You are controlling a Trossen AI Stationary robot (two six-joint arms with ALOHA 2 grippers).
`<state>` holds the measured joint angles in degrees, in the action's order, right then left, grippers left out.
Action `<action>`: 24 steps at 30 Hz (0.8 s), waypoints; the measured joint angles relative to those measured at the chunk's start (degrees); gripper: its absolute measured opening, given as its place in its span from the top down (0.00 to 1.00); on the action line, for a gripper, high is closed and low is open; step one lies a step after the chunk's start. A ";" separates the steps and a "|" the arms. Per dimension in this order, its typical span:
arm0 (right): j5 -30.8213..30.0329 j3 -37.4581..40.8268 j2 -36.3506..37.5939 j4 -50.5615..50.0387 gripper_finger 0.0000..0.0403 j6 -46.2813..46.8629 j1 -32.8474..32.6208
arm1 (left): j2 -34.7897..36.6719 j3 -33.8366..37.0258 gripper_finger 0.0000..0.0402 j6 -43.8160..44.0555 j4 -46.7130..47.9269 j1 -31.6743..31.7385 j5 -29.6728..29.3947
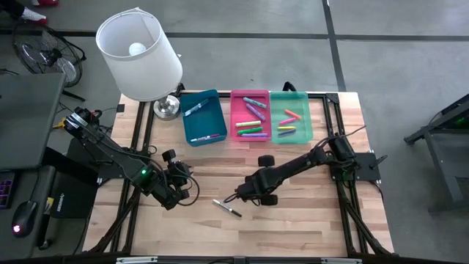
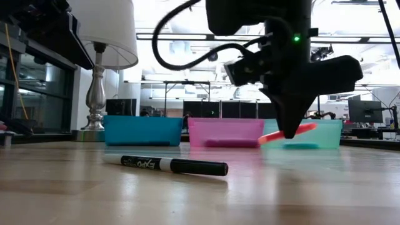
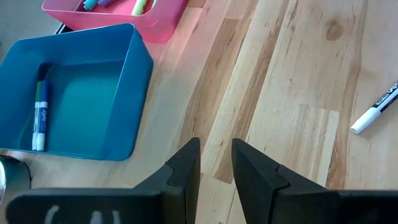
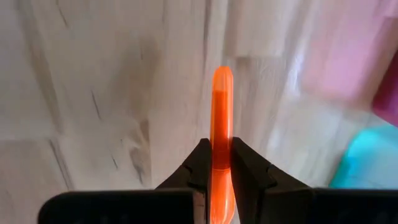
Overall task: Pick & Place Markers
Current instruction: Put the orange pen into the green bin
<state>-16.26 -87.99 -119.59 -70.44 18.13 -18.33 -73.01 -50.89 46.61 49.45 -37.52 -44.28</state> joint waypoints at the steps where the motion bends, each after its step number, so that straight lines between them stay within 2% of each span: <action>1: -0.20 -0.01 0.00 -0.56 0.93 0.00 0.00 | 0.02 0.00 0.78 0.01 0.04 0.00 0.01; 6: -0.96 0.16 0.78 -2.84 0.93 -0.17 -0.04 | 0.01 0.00 0.78 0.00 0.20 0.00 0.05; 9: -0.78 4.05 4.53 -1.58 0.93 0.35 0.17 | 0.01 0.00 0.78 0.00 0.18 0.00 0.07; 17: -1.68 22.22 24.81 7.16 0.93 7.89 1.39 | 0.02 0.00 0.78 0.00 0.04 0.00 -0.50; 24: -5.29 32.49 41.25 10.36 0.93 6.94 3.00 | 0.02 0.00 0.78 0.18 -0.09 0.00 -1.74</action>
<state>-21.55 -55.49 -78.34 -60.07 25.07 -15.33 -72.99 -50.89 46.79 49.36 -37.52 -46.02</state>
